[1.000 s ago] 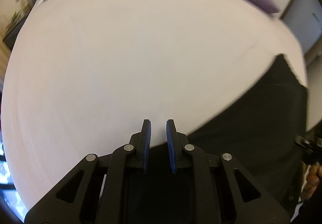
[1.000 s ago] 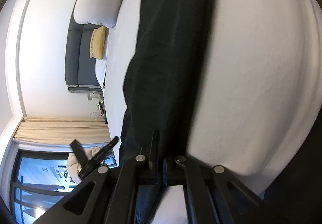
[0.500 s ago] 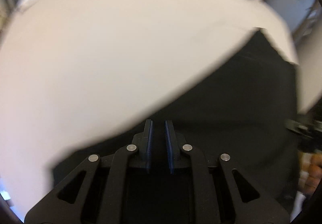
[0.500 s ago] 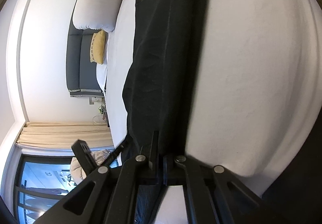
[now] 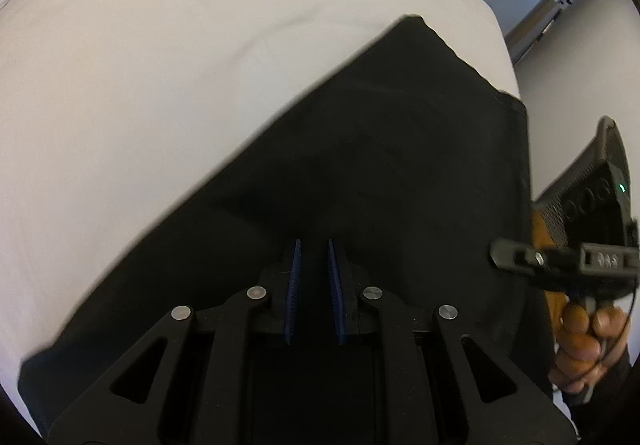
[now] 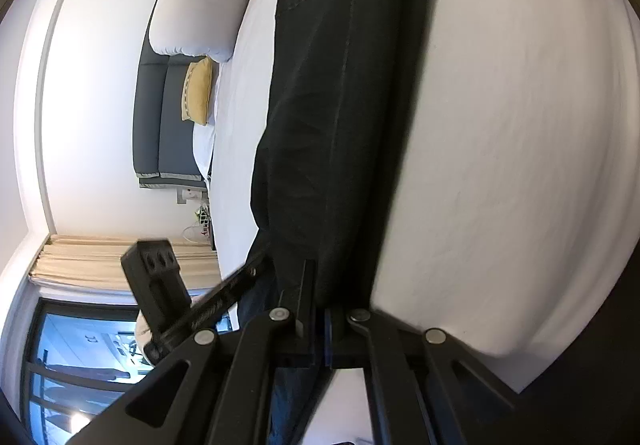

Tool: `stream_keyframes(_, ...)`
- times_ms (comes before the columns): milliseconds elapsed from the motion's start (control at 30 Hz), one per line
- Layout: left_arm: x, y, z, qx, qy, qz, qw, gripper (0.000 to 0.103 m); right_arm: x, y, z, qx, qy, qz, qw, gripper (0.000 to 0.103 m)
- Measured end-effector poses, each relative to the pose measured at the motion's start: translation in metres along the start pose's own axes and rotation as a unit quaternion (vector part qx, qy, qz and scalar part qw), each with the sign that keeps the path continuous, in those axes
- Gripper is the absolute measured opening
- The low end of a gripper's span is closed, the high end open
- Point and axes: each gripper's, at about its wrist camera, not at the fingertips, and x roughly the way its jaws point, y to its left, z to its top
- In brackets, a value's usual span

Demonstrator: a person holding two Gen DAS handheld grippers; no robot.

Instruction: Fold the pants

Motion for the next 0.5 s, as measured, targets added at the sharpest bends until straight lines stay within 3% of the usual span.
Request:
stream_keyframes(33,-0.001,0.009,0.001,-0.01,-0.003,0.006,0.9999,0.011,0.0,-0.001,0.0,0.001,0.0,0.001,1.0,0.0)
stream_keyframes(100,-0.007,0.025,0.013,-0.026,-0.021,0.067,0.9972,0.012,0.0,0.0,0.001,0.0,0.002,0.001,1.0,0.0)
stream_keyframes(167,-0.016,0.041,0.024,-0.06,-0.031,0.092,0.9934,0.011,-0.001,0.004,0.002,-0.009,0.004,-0.004,1.0,0.001)
stream_keyframes(200,-0.023,0.042,0.028,-0.068,-0.042,0.077,0.9938,0.011,-0.002,0.006,0.003,-0.01,0.004,-0.005,1.0,0.004)
stream_keyframes(267,-0.031,0.024,0.035,-0.038,-0.055,0.052,0.9964,0.012,-0.005,0.009,0.006,-0.012,-0.005,-0.002,1.0,0.007)
stream_keyframes(367,-0.021,-0.024,0.045,0.014,-0.05,-0.017,0.9985,0.012,-0.001,0.009,0.014,-0.01,-0.009,0.0,1.0,0.006)
stream_keyframes(433,0.0,-0.044,0.048,0.042,-0.024,-0.017,0.9987,0.012,0.002,0.007,0.019,-0.002,-0.009,-0.001,1.0,0.003)
stream_keyframes(500,0.033,-0.046,0.056,0.038,0.008,-0.004,0.9992,0.012,0.002,0.005,0.021,0.003,-0.007,0.004,1.0,0.003)
